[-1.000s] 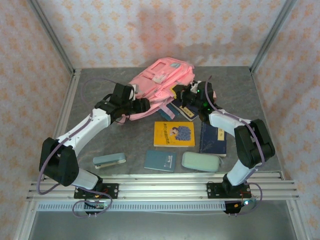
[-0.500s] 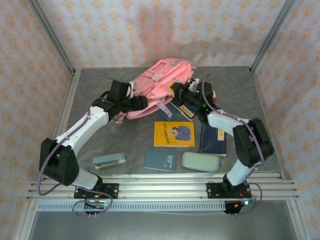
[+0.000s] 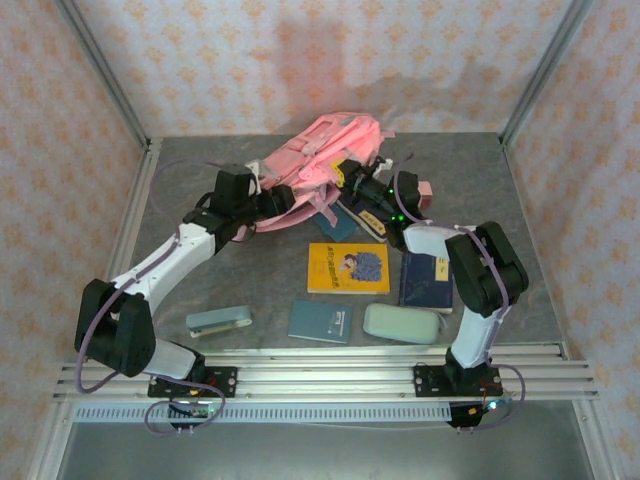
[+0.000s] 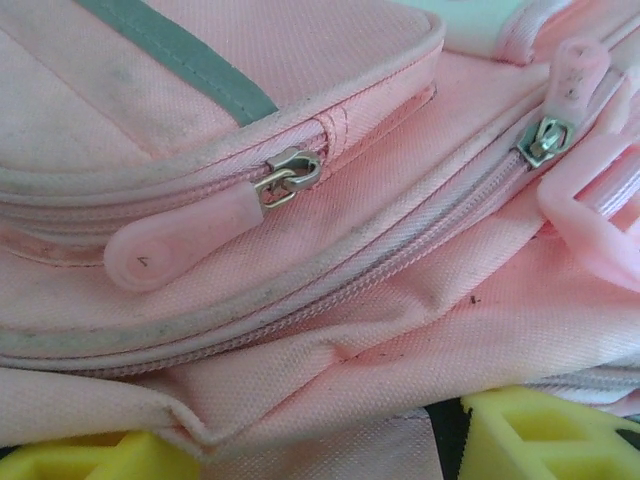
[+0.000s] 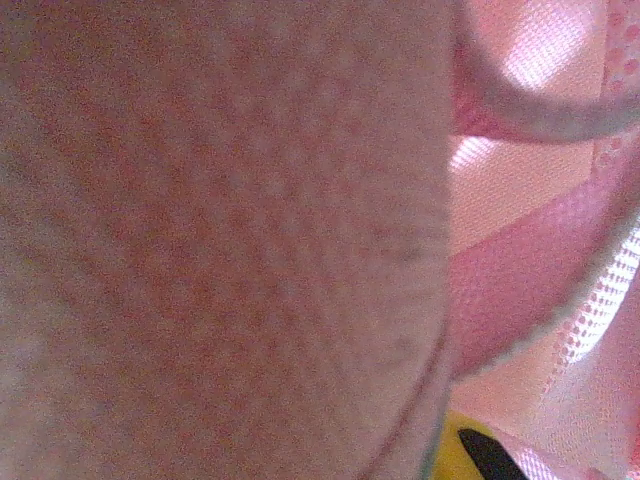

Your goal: Pack books, pencil case, and school supplies into a backpack

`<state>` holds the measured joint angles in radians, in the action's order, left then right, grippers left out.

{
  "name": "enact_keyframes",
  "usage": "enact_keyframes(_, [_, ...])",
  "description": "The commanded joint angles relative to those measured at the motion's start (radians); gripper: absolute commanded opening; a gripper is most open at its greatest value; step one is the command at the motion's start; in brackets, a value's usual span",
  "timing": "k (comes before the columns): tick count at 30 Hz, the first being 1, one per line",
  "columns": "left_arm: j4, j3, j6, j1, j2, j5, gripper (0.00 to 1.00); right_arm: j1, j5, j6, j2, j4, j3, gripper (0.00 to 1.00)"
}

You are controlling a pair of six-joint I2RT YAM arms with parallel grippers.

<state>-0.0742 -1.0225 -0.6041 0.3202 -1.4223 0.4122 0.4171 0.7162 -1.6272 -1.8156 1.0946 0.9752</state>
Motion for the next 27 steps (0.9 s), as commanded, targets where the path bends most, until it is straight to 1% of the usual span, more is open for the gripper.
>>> enact_keyframes(1, [0.287,-0.001,-0.073,0.019,0.009,0.138,0.56,0.068,0.125,0.001,0.032,0.134,0.028,0.04])
enact_keyframes(3, [0.298,0.001,-0.079,0.022,0.017,0.163,0.55,0.066,0.12,0.036,0.045,0.094,0.022,0.03])
enact_keyframes(6, [0.279,0.002,-0.065,0.023,0.037,0.184,0.49,0.06,0.12,0.074,0.056,0.042,0.019,0.02])
enact_keyframes(11, [0.203,0.008,-0.01,0.023,0.07,0.177,0.41,0.049,0.12,0.082,0.055,0.038,0.015,0.01])
enact_keyframes(14, [0.185,0.016,0.006,0.023,0.084,0.173,0.38,0.045,0.12,0.089,0.056,0.032,0.009,0.0])
enact_keyframes(21, [0.15,0.016,0.023,0.023,0.091,0.159,0.35,0.039,0.122,0.105,0.07,0.02,-0.012,0.0])
enact_keyframes(27, [0.062,0.01,0.058,0.023,0.078,0.13,0.38,0.029,0.133,0.128,0.09,-0.003,-0.02,0.0])
